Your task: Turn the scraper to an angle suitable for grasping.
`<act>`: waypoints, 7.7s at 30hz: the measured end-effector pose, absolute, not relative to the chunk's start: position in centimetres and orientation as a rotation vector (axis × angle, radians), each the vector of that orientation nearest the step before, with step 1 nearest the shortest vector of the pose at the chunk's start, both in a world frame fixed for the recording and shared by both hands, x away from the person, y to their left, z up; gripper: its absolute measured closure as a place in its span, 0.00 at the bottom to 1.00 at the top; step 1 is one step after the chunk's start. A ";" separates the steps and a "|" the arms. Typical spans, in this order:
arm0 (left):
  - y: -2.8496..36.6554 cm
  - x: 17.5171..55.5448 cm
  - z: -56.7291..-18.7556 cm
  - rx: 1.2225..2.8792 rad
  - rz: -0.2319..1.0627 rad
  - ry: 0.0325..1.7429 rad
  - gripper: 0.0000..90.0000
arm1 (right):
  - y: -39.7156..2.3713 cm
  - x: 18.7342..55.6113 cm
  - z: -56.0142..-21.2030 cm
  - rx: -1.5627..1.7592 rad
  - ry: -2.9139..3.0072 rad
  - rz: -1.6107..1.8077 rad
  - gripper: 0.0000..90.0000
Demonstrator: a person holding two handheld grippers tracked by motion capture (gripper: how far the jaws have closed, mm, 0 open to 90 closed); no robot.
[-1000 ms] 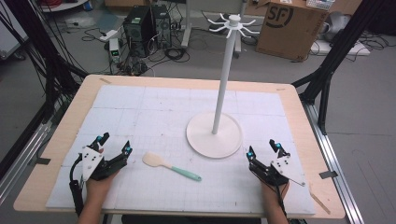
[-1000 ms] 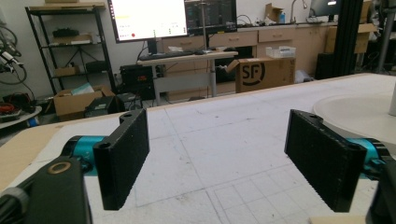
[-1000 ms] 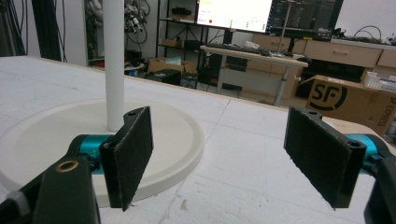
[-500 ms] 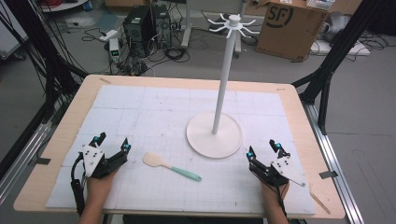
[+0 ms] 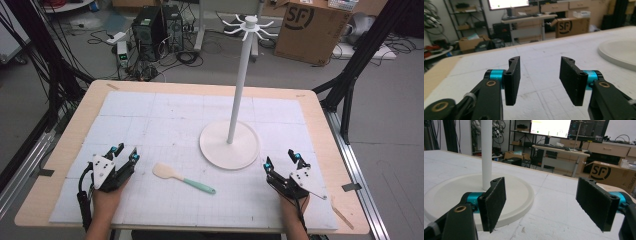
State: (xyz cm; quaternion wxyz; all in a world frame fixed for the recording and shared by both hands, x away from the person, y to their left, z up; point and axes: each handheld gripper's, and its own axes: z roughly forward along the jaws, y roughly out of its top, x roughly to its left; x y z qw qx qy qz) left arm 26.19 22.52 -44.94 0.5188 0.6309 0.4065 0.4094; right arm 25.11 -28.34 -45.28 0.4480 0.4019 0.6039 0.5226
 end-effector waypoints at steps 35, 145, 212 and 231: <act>15.7 25.3 -44.3 2.017 0.543 0.547 1.00 | -28.3 25.2 -45.3 1.003 1.508 1.296 0.27; 9.1 24.1 -44.7 2.209 0.231 0.449 1.00 | -28.2 25.2 -45.3 0.992 1.516 1.288 0.27; 11.4 27.9 -44.5 2.240 0.278 0.505 0.64 | -28.2 25.2 -45.3 0.987 1.520 1.286 0.27; 11.3 27.6 -44.2 2.217 0.257 0.508 0.84 | -28.2 25.2 -45.3 0.994 1.518 1.290 0.27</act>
